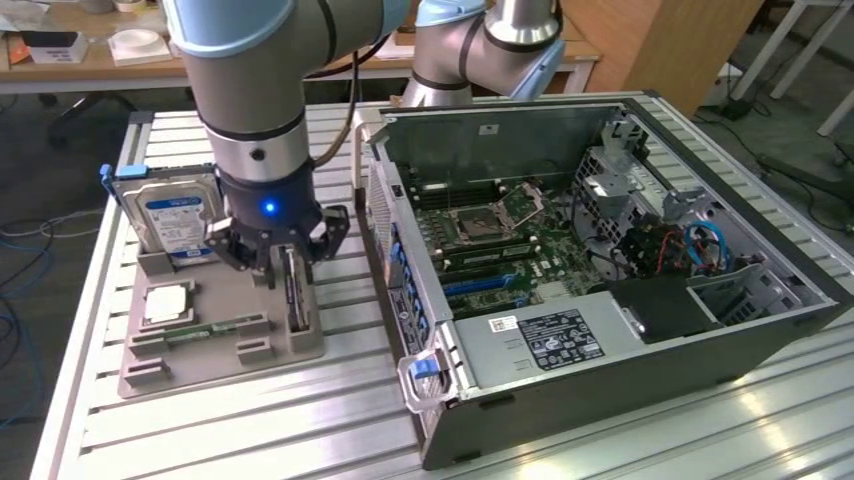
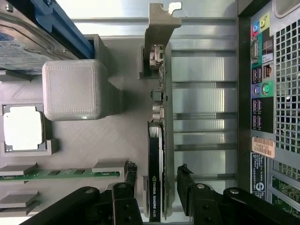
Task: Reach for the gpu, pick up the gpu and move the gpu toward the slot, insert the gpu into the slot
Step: 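Pick up the gpu and move the gpu toward the slot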
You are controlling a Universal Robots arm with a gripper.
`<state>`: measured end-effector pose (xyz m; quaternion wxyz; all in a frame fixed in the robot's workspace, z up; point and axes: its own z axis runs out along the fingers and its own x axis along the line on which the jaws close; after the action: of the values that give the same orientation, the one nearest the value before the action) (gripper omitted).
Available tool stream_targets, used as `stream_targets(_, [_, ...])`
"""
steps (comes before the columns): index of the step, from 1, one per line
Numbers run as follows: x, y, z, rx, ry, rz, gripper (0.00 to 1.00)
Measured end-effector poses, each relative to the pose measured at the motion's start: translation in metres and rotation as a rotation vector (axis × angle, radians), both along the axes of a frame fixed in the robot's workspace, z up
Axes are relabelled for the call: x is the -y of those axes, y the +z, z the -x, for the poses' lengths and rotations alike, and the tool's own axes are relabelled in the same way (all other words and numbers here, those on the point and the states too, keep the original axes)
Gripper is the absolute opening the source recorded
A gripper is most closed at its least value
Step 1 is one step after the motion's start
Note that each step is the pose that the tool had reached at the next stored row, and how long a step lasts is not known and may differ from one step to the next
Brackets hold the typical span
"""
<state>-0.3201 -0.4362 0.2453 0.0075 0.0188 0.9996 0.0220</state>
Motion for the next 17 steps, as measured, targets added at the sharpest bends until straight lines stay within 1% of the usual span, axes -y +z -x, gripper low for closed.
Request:
stream_targets(10, [-0.0101,-0.0039,0.0,0.0001,0.0,-0.0001,0.47])
stream_targets(14, [-0.0115,-0.0097,0.0,0.0001,0.0,-0.0002,0.47])
stream_targets(17, [-0.015,-0.011,0.0,0.0,0.0,0.0,0.47])
